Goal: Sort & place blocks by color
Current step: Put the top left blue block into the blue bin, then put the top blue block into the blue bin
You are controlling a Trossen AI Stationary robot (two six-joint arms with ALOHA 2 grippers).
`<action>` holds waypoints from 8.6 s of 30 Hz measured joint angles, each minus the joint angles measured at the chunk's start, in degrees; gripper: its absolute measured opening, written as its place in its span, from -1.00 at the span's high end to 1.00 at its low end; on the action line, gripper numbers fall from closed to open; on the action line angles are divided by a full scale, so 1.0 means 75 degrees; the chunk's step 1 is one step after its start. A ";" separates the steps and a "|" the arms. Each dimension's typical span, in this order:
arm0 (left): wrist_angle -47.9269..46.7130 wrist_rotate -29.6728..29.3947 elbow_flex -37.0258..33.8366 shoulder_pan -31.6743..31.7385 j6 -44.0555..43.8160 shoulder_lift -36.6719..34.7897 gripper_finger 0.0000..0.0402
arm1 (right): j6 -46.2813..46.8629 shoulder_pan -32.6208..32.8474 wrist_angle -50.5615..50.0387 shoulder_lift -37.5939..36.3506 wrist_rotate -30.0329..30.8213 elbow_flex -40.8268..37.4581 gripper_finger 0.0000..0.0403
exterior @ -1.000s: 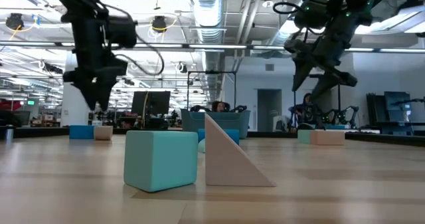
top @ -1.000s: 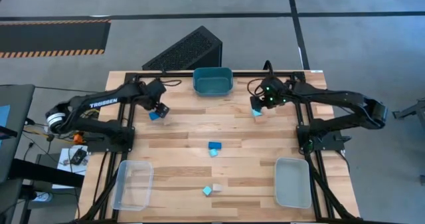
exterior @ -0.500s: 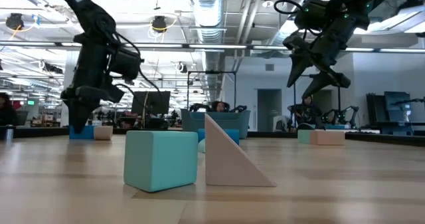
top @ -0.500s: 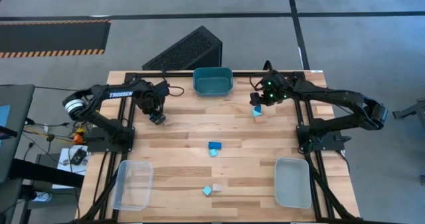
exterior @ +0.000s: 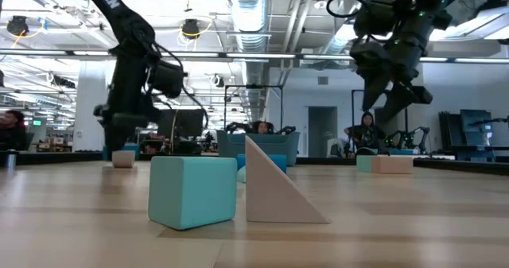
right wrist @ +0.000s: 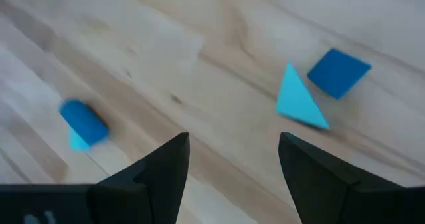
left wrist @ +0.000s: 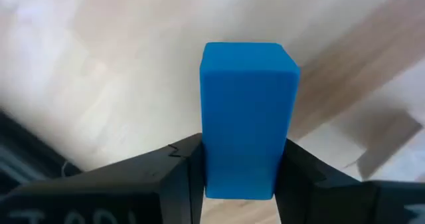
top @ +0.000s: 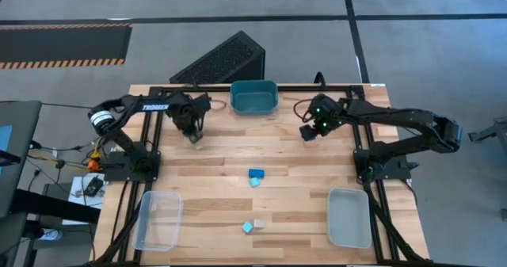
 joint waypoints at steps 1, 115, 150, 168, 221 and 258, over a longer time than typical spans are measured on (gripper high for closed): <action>-0.0113 -0.0001 0.0042 -0.0003 -0.0242 -0.0120 0.50 | -0.0055 0.0106 -0.0084 0.0000 0.0156 0.0000 -0.26; 0.2852 0.1308 0.5223 -0.0665 -0.0086 0.2482 -0.04 | 0.2023 0.3641 0.2216 -0.2277 0.6052 -0.0006 -0.27; 0.8498 -0.2606 -0.0564 -0.5176 -0.4610 -0.2494 0.08 | -0.1415 0.1062 0.4413 -0.2455 0.0919 -0.1800 -0.27; 0.8671 -0.1578 -0.0500 -0.5694 -0.5356 -0.1337 0.08 | 0.0340 0.0388 0.2876 -0.1318 0.2983 -0.2404 -0.11; 1.0109 0.0585 -0.0095 -0.4015 0.1687 -0.1332 -0.54 | 0.2879 0.0555 0.8304 -0.0426 -0.0614 -0.2215 0.90; 0.9643 0.2578 -0.0008 -0.2594 0.2668 -0.1323 -0.30 | 0.3020 0.0475 0.8510 0.2311 -0.1914 0.0940 0.90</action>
